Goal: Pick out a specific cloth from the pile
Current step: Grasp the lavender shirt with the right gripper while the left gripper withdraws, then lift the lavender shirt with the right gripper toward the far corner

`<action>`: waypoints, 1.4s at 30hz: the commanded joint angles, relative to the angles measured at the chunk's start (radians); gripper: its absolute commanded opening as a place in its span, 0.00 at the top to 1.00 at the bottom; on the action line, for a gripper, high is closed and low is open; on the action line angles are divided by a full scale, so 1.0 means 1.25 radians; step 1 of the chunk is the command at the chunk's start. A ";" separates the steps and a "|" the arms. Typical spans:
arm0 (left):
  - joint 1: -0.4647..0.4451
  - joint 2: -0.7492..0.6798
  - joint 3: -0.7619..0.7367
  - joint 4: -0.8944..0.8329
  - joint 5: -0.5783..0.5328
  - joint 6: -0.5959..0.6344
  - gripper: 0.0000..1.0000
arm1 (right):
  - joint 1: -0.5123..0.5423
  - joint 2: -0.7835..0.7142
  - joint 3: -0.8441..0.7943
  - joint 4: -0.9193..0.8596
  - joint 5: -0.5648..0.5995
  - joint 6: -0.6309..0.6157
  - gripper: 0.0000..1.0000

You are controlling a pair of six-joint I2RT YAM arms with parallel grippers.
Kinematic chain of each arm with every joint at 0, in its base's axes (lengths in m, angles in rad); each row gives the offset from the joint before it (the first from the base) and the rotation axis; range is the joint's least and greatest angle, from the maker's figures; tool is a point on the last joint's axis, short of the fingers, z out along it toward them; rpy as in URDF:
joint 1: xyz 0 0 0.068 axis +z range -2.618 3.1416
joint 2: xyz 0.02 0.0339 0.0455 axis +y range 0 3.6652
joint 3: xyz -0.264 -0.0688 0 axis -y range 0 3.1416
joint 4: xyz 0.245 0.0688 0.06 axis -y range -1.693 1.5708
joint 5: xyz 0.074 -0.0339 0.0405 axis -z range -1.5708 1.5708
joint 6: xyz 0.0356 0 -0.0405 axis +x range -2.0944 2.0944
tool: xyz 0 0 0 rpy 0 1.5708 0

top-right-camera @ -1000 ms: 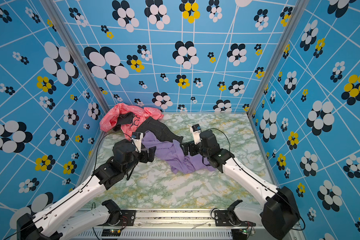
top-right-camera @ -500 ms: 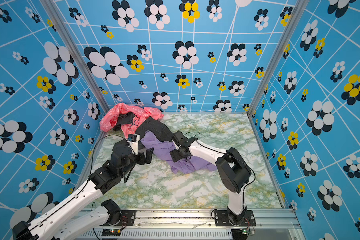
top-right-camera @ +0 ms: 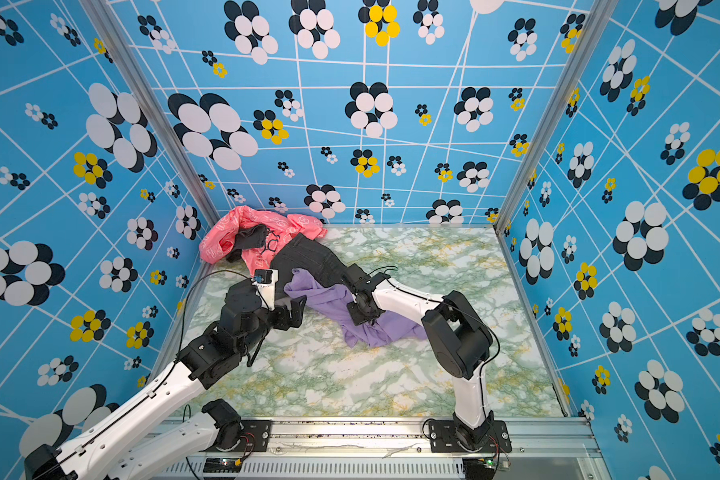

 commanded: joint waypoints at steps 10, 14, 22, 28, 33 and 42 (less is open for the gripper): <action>0.008 -0.033 -0.029 0.030 0.015 -0.008 0.01 | -0.089 -0.272 0.006 0.092 0.102 -0.054 1.00; 0.008 -0.043 -0.037 0.030 0.015 -0.009 0.01 | -0.163 -0.312 0.065 0.117 0.087 -0.075 1.00; 0.008 -0.060 -0.051 0.029 0.013 -0.017 0.01 | -0.285 -0.273 0.281 0.140 0.046 -0.095 1.00; 0.008 -0.075 -0.051 0.011 0.006 -0.011 0.01 | -0.367 -0.167 0.479 0.118 0.033 -0.107 1.00; 0.012 -0.102 -0.062 -0.005 -0.006 -0.005 0.01 | -0.423 -0.061 0.685 0.050 0.031 -0.113 1.00; 0.016 -0.117 -0.074 -0.004 -0.015 -0.009 0.01 | -0.529 0.135 1.042 -0.117 0.080 -0.100 1.00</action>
